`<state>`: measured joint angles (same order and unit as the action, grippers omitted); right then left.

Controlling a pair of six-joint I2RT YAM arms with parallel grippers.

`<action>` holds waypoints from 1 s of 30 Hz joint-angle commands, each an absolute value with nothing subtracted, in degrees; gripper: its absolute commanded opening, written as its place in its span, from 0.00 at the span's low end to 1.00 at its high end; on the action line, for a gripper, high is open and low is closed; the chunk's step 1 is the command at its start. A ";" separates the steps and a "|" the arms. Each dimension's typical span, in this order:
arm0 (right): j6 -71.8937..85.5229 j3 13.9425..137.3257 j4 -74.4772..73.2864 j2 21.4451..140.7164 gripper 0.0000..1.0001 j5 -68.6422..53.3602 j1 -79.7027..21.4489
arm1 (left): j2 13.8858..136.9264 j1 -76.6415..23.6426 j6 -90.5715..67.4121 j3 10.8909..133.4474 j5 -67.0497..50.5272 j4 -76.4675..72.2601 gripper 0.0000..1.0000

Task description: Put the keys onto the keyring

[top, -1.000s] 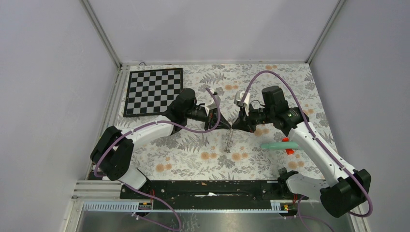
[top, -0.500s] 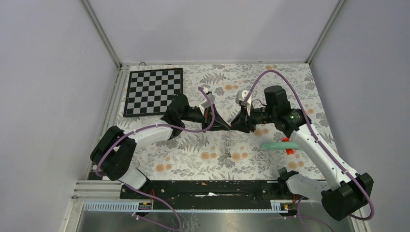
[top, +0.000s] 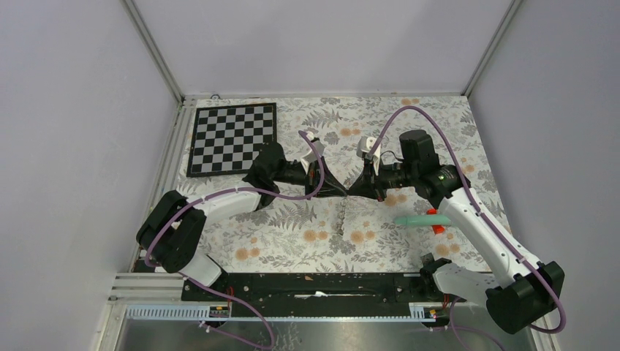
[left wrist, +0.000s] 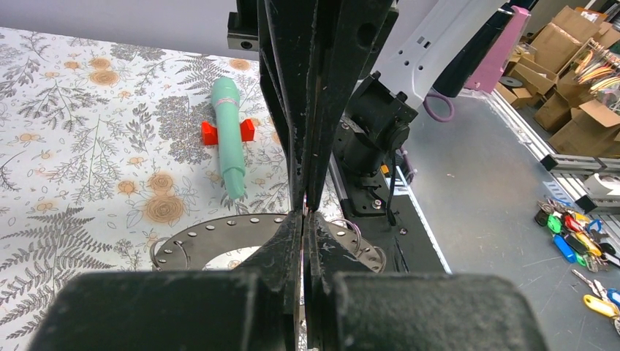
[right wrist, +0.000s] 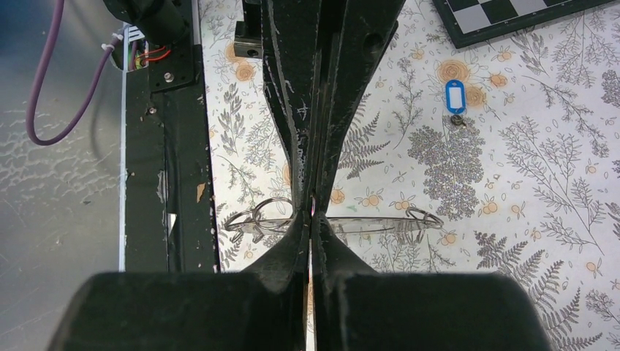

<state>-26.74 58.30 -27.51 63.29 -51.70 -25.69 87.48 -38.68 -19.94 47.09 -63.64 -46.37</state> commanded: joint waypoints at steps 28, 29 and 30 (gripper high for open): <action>-29.48 57.22 -27.22 62.17 0.00 -48.82 -25.84 | 87.09 -39.43 -6.33 53.86 -63.22 -32.91 0.14; -29.45 57.14 -27.20 62.10 0.00 -48.78 -25.80 | 87.20 -39.50 -6.39 53.88 -63.27 -32.95 0.13; -29.40 57.14 -27.19 62.10 0.00 -48.78 -25.79 | 87.24 -39.52 -6.41 53.94 -63.35 -33.04 0.12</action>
